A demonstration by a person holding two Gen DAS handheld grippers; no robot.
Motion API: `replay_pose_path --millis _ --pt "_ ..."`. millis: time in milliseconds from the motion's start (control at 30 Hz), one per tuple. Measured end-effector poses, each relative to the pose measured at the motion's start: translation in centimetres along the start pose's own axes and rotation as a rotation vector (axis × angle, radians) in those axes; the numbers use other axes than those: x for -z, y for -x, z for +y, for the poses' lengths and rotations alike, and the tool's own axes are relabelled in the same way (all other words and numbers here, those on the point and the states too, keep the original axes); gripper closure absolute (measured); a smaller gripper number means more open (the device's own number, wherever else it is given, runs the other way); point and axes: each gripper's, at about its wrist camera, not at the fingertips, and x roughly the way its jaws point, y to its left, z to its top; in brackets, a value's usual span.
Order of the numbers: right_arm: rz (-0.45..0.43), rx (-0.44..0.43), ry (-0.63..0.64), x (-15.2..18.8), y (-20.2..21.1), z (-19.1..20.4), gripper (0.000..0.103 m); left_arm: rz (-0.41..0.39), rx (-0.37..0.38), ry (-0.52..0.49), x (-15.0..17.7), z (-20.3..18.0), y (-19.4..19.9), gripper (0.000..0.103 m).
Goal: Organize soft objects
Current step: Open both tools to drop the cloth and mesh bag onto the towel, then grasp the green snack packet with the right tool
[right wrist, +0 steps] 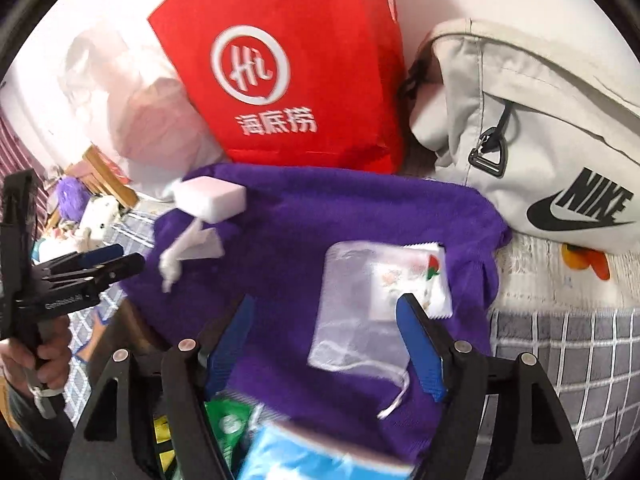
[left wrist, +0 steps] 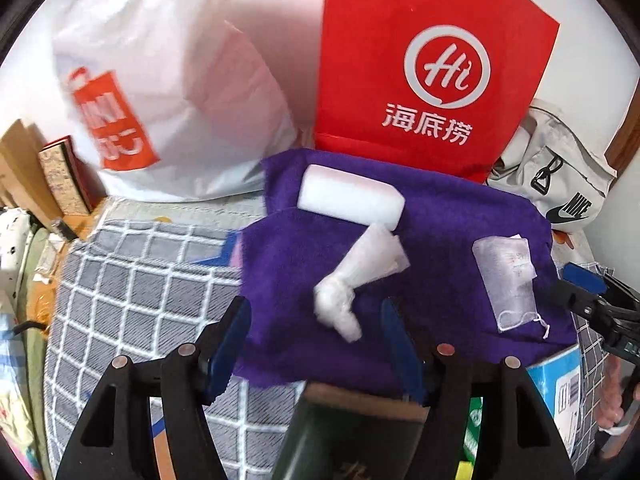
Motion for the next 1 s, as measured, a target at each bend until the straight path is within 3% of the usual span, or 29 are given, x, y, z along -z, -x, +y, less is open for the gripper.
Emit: replay_pose_path --millis 100,367,533,733,1000 --pt "-0.014 -0.004 0.022 1.3 1.5 1.6 0.030 -0.033 -0.039 -0.013 1.1 0.3 1.6 0.038" --pt "0.017 -0.006 0.075 6.1 3.5 5.6 0.030 -0.061 -0.021 0.013 4.2 1.6 4.9 0.038" --pt "0.093 -0.004 0.137 8.5 2.8 8.4 0.040 -0.067 -0.011 0.029 6.1 2.2 6.0 0.038" --pt "0.207 0.040 0.170 10.0 0.5 10.3 0.055 -0.067 0.030 0.047 7.7 3.0 6.7 0.038" --pt "0.303 0.198 0.229 10.7 -2.5 11.4 0.055 -0.073 0.067 0.040 8.2 3.3 6.7 0.038"
